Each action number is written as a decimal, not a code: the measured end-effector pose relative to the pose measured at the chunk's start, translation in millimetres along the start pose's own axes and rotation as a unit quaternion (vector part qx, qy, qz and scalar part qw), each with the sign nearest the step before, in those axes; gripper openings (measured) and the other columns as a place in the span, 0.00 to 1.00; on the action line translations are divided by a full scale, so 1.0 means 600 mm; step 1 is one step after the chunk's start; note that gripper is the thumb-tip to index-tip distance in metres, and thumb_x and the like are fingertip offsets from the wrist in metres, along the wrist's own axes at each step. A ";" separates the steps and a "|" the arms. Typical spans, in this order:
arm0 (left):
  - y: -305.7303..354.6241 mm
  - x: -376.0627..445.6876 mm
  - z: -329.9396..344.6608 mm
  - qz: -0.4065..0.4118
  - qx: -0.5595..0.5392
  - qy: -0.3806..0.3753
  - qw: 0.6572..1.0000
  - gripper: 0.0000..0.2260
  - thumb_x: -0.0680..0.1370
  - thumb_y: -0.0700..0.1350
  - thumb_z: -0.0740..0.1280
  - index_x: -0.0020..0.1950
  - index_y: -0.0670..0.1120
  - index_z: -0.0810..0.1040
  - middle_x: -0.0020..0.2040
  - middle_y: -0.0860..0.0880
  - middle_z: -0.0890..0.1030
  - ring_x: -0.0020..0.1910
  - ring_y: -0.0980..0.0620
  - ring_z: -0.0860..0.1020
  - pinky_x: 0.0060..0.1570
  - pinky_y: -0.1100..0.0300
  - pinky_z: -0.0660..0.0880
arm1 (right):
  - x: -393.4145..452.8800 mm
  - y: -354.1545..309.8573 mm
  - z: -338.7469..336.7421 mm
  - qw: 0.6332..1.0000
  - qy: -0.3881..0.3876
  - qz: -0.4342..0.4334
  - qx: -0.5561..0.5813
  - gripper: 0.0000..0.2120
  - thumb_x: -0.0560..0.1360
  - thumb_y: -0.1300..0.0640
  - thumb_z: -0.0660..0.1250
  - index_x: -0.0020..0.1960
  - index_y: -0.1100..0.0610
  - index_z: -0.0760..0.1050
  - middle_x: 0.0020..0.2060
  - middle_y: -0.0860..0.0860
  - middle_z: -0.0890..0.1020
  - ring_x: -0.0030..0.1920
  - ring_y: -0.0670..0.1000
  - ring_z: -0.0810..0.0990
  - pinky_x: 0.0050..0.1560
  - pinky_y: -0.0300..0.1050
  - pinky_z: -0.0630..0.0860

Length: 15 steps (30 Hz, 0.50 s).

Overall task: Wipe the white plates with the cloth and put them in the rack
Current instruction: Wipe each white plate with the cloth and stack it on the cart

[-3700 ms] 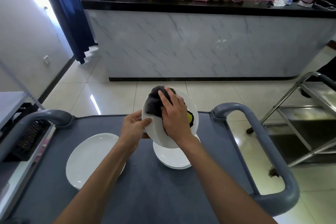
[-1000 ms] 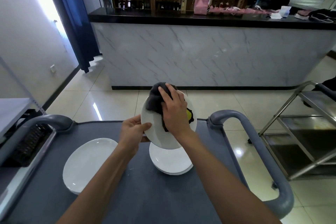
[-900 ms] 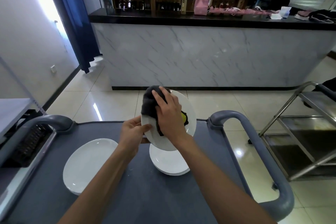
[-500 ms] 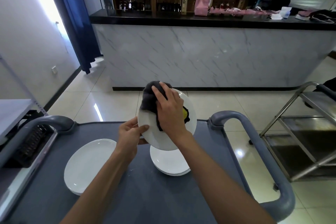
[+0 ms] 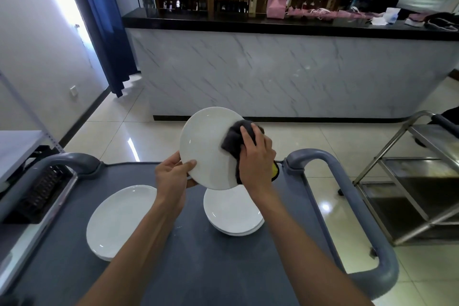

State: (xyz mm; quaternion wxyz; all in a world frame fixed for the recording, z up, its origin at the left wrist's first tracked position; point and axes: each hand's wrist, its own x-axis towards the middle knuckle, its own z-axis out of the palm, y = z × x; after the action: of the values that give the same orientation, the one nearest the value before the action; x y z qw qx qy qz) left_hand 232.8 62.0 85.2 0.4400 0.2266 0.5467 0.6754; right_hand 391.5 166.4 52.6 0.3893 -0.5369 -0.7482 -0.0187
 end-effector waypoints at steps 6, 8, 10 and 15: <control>-0.001 0.000 0.005 0.001 -0.016 0.027 1.000 0.14 0.78 0.31 0.66 0.58 0.45 0.83 0.42 0.52 0.87 0.41 0.48 0.82 0.33 0.57 0.80 | -0.084 -0.020 0.016 1.000 -0.016 -0.027 0.000 0.26 0.74 0.64 0.72 0.71 0.53 0.75 0.71 0.56 0.75 0.63 0.61 0.75 0.49 0.60 0.79; -0.001 0.002 0.004 -0.001 -0.018 0.035 0.999 0.14 0.78 0.31 0.65 0.57 0.45 0.82 0.41 0.52 0.86 0.40 0.48 0.82 0.33 0.57 0.81 | -0.108 -0.037 0.016 0.998 -0.017 -0.054 0.014 0.28 0.72 0.65 0.73 0.70 0.53 0.74 0.71 0.55 0.74 0.63 0.59 0.73 0.49 0.59 0.78; 0.000 0.002 0.003 -0.001 -0.019 0.041 0.999 0.13 0.79 0.31 0.65 0.55 0.46 0.83 0.40 0.52 0.87 0.40 0.48 0.83 0.33 0.56 0.82 | -0.128 -0.054 0.014 0.995 -0.023 -0.089 0.028 0.28 0.72 0.65 0.73 0.71 0.52 0.73 0.71 0.55 0.74 0.64 0.58 0.72 0.53 0.58 0.77; 0.004 -0.001 -0.007 -0.001 -0.017 0.039 0.999 0.11 0.80 0.33 0.65 0.56 0.45 0.82 0.44 0.47 0.86 0.44 0.44 0.83 0.33 0.56 0.82 | -0.150 -0.076 0.013 0.989 -0.049 -0.130 0.053 0.29 0.73 0.63 0.73 0.72 0.53 0.72 0.73 0.55 0.71 0.67 0.58 0.72 0.60 0.60 0.75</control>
State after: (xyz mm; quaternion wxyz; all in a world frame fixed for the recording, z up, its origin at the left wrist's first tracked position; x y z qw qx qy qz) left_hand 229.2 59.2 86.2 0.4231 0.1922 0.5524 0.6920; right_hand 360.8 79.9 10.6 0.3745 -0.4142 -0.8296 -0.0031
